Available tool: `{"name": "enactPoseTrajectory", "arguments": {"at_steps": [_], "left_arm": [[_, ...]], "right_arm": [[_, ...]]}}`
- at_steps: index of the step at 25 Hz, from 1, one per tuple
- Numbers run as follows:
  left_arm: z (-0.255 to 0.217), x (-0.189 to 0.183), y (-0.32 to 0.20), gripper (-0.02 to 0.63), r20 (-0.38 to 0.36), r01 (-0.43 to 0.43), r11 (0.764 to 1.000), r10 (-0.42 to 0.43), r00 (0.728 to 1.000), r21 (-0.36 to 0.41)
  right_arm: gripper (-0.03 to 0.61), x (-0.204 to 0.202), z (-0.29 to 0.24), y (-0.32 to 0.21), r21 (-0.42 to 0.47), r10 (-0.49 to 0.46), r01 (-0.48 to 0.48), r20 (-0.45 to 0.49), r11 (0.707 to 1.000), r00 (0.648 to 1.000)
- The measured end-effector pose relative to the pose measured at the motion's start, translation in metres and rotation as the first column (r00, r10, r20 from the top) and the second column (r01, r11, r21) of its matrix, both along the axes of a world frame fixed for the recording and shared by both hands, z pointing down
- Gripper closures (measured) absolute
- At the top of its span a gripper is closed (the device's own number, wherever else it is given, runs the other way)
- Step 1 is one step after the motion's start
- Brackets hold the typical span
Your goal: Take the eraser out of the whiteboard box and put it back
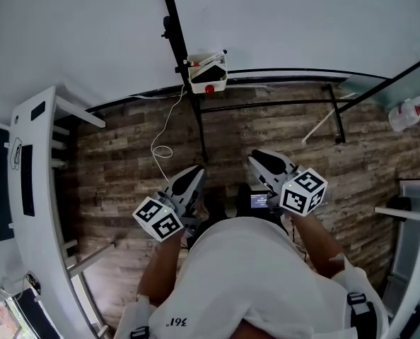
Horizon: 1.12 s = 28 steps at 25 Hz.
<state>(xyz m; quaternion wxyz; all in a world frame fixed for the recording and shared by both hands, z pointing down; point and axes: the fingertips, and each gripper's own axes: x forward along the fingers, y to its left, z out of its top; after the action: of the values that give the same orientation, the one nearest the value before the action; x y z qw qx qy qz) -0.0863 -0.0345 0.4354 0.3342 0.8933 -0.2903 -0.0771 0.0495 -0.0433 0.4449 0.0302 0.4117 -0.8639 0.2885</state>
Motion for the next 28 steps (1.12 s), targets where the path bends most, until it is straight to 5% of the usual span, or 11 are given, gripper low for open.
{"name": "enactPoseTrajectory", "arguments": {"at_steps": [18, 28], "left_arm": [[-0.016, 0.018, -0.073, 0.569, 0.04, -0.035, 0.993, 0.031, 0.999, 0.11], [-0.02, 0.034, -0.115, 0.549, 0.067, -0.053, 0.988, 0.044, 0.997, 0.142]], "right_arm": [[0.482, 0.002, -0.032, -0.085, 0.139, -0.069, 0.092, -0.165, 0.986, 0.984], [0.468, -0.006, -0.037, -0.137, 0.199, -0.1, 0.169, -0.318, 0.965, 0.943]]}}
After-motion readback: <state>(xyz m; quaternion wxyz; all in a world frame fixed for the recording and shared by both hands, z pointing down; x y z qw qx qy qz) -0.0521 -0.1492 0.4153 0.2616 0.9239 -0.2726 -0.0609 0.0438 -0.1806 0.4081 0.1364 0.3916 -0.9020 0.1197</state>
